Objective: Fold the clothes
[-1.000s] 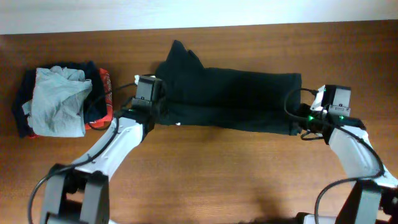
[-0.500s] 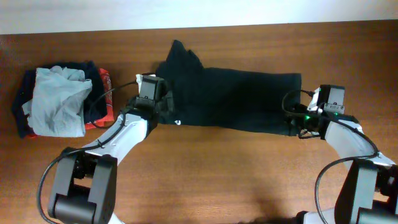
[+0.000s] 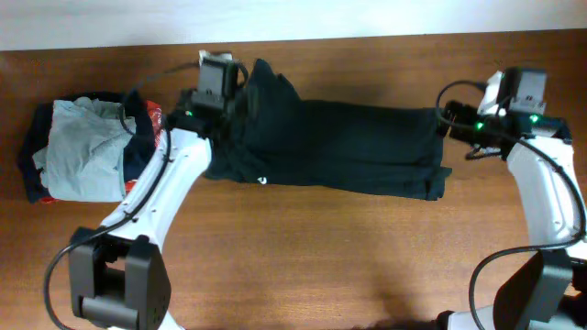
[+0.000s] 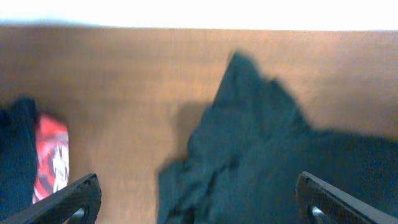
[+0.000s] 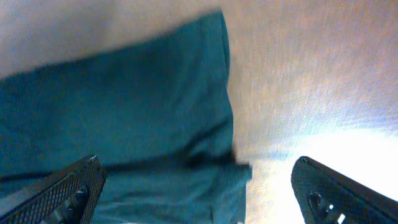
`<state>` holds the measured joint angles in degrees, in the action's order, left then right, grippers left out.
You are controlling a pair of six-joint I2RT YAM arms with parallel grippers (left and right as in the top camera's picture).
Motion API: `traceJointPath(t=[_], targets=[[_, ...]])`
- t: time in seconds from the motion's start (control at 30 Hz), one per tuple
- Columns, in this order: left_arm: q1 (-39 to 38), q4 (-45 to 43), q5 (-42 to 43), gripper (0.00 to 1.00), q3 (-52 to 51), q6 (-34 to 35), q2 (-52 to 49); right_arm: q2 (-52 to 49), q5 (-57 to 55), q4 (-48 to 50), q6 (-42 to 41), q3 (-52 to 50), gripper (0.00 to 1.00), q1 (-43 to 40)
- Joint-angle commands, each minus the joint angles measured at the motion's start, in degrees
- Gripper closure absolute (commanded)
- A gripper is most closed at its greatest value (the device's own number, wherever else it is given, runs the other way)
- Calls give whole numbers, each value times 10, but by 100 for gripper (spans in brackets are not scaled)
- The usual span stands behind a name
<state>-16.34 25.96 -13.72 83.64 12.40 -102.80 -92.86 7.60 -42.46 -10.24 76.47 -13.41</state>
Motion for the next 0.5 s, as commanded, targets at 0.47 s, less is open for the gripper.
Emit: traceJointPath(t=[0.47], targets=[[12,-95,80,1,250,-113,-291,-102,-19,141,43,26,1,2]])
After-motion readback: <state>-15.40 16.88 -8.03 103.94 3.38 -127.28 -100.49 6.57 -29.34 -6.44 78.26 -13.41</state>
